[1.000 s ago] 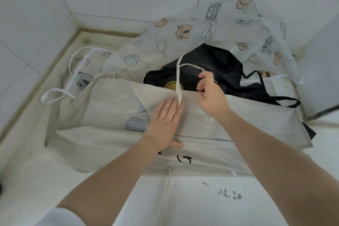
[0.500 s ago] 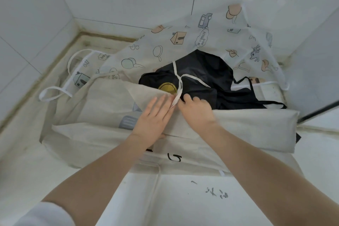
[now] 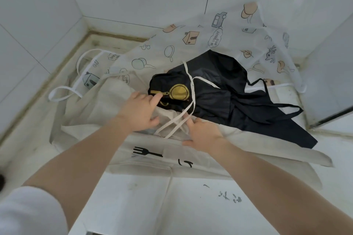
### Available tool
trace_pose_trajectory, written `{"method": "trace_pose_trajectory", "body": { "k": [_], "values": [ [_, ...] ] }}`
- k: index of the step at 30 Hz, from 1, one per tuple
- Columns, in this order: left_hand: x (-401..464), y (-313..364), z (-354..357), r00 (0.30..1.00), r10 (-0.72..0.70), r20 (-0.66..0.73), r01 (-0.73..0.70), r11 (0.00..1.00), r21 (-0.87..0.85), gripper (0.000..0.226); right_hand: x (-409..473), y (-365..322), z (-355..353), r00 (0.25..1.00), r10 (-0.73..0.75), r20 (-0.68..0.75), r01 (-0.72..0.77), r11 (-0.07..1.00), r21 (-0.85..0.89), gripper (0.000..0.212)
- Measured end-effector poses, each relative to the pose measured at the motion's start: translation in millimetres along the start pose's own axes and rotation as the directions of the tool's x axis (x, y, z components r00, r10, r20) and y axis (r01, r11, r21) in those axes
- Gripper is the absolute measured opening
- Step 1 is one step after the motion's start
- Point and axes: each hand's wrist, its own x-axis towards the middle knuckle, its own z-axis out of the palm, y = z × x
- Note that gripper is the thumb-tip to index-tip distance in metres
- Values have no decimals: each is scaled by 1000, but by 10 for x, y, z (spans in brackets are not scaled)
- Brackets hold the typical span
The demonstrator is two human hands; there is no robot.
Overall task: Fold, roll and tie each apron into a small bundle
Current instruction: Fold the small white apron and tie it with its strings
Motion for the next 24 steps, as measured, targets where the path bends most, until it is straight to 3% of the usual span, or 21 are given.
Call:
{"method": "trace_pose_trajectory", "body": {
  "k": [3, 6, 10, 13, 15, 17, 21, 24],
  "values": [
    [10, -163, -117, 970, -26, 240, -17, 984, 175, 38, 53, 14, -57, 999, 9, 51, -9, 1000, -4, 100],
    [-24, -173, -184, 948, -232, 219, 169, 948, 271, 21, 154, 50, -40, 993, 21, 112, -15, 999, -49, 103],
    [-132, -227, -71, 943, -321, 93, 292, 927, 237, 34, 222, 81, 2, 986, 33, 166, -28, 999, -30, 104],
    [-278, -322, 146, 840, -410, 356, 377, 912, 162, 33, 210, 124, 37, 980, 73, 183, -93, 991, 100, 107],
    [-365, -333, 295, 776, -432, 459, 457, 887, 64, 32, 207, 143, 57, 976, 92, 196, -122, 981, 148, 110],
    [-401, -320, 362, 765, -448, 462, 481, 875, 51, 33, 209, 140, 55, 973, 104, 206, -137, 978, 157, 112],
    [-422, -463, 417, 845, -403, 351, 365, 915, 172, 61, 185, 105, -31, 969, 109, 222, -144, 979, 145, 99],
    [-427, -528, 468, 767, -460, 446, 454, 882, 128, 64, 182, 96, -78, 963, 146, 225, -186, 968, 166, 81]
  ]
}}
